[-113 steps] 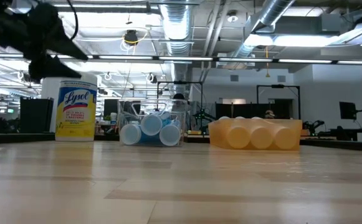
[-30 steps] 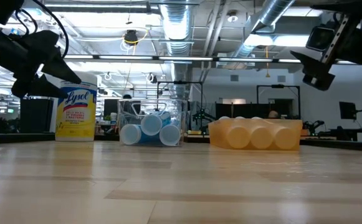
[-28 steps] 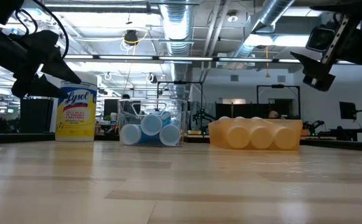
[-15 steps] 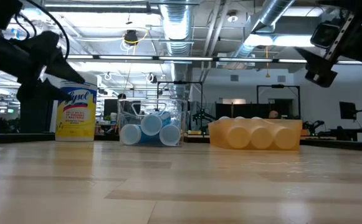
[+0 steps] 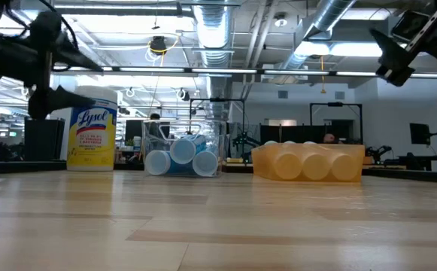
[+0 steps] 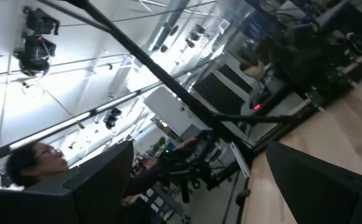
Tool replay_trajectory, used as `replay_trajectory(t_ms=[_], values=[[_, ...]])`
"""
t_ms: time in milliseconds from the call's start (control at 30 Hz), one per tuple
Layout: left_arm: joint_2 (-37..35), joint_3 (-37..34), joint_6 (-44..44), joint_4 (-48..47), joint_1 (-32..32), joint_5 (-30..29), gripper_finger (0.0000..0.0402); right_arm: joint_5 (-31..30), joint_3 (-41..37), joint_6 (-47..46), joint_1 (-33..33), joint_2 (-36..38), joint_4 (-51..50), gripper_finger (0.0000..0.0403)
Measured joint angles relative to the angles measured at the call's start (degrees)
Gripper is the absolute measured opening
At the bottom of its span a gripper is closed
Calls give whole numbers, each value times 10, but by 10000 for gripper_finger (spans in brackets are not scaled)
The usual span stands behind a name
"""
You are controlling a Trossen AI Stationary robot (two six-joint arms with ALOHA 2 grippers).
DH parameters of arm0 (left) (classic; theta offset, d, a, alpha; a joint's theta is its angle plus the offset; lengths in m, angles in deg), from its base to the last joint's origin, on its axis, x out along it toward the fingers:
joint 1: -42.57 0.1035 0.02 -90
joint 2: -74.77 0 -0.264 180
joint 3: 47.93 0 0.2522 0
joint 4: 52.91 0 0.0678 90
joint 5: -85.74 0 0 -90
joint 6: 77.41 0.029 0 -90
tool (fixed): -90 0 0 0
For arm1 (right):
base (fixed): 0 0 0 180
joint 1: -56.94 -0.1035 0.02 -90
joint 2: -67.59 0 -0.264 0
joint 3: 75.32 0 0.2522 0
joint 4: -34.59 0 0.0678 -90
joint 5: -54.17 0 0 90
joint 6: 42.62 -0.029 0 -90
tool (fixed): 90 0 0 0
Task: Pick & place silicon tubes, Sealant and Lysol wipes
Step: Return to Home Position
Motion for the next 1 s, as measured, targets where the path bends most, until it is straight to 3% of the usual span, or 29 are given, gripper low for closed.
replay_trajectory(t_ms=[200,1000], values=[[-19,-20,0,97,0,4,355,0,0,0,0,-2,-10,359],[-18,-22,-1,93,0,2,355,0,0,0,0,-3,-24,359]])
